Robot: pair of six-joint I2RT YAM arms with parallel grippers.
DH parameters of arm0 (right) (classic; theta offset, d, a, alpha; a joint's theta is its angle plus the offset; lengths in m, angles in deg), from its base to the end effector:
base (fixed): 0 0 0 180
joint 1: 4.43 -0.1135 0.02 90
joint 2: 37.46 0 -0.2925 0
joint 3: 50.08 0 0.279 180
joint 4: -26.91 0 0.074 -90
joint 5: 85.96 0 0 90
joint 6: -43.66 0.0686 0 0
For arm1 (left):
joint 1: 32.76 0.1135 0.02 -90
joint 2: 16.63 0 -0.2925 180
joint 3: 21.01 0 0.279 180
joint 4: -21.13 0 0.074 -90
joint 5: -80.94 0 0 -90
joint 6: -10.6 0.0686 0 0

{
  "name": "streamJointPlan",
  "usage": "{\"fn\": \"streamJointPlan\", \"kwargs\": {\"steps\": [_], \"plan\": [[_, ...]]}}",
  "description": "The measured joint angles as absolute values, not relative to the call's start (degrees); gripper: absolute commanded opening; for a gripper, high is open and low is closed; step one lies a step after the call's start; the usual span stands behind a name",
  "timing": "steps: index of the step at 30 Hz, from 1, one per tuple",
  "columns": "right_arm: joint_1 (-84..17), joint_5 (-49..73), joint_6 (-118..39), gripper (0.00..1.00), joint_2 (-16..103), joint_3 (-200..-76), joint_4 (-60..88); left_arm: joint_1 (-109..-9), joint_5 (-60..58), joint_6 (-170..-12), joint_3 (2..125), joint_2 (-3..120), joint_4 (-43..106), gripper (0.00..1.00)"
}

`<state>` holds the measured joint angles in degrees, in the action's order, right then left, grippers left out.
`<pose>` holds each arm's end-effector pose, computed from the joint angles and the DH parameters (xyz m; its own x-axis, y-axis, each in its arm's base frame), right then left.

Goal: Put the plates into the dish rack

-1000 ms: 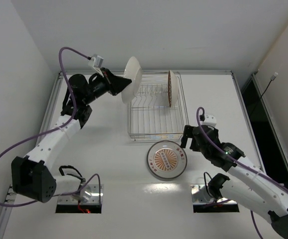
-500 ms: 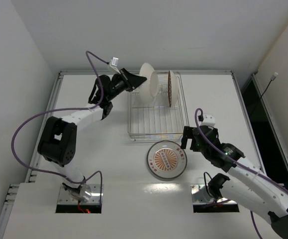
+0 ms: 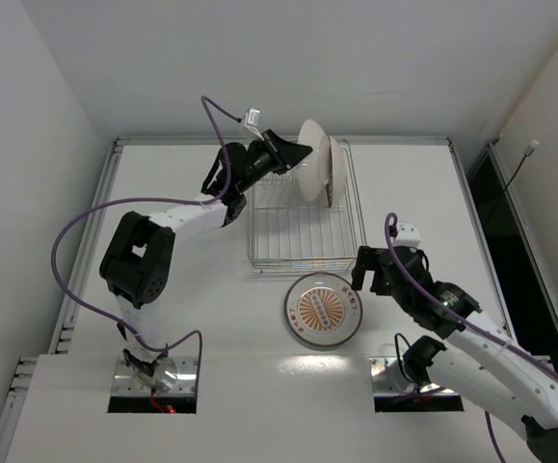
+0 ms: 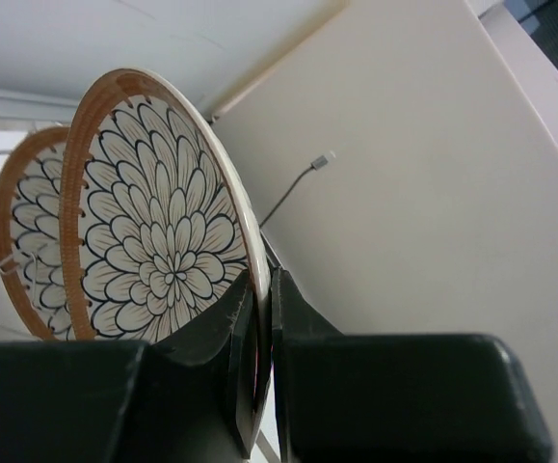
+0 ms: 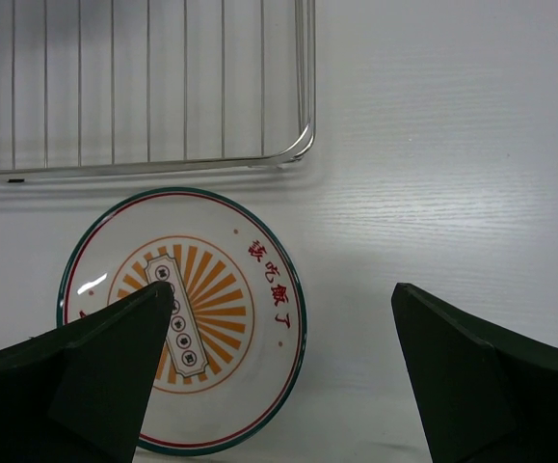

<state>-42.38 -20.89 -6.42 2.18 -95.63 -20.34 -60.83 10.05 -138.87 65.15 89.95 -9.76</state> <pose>0.1554 0.0845 0.2389 -0.5972 0.2722 -0.7545 0.0979 0.9584 0.2683 0.4319 -0.2558 0.3217 -0.5462 -0.6311 -0.5508 0.5083 0.2729 -0.8168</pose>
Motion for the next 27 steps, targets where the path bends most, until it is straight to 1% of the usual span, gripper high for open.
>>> {"fn": "streamJointPlan", "kwargs": {"steps": [8,16,22,27], "plan": [[-42.38,-19.62,-6.79,0.96,0.65,-95.06,-20.77,-63.70,0.77,-137.12,69.98,94.04,-8.07,0.00],[-42.38,-18.24,-7.67,0.96,0.28,-95.06,-20.80,-67.10,-9.66,-135.98,70.33,95.98,-5.08,0.00],[-42.38,-17.50,-8.28,0.96,-1.06,-95.06,-20.84,-68.35,-14.56,-135.37,70.33,96.03,-5.06,0.00],[-42.38,-16.71,-8.67,0.97,-1.54,-95.06,-21.08,-68.85,-15.56,-135.13,70.33,96.90,-5.30,0.00]]}}
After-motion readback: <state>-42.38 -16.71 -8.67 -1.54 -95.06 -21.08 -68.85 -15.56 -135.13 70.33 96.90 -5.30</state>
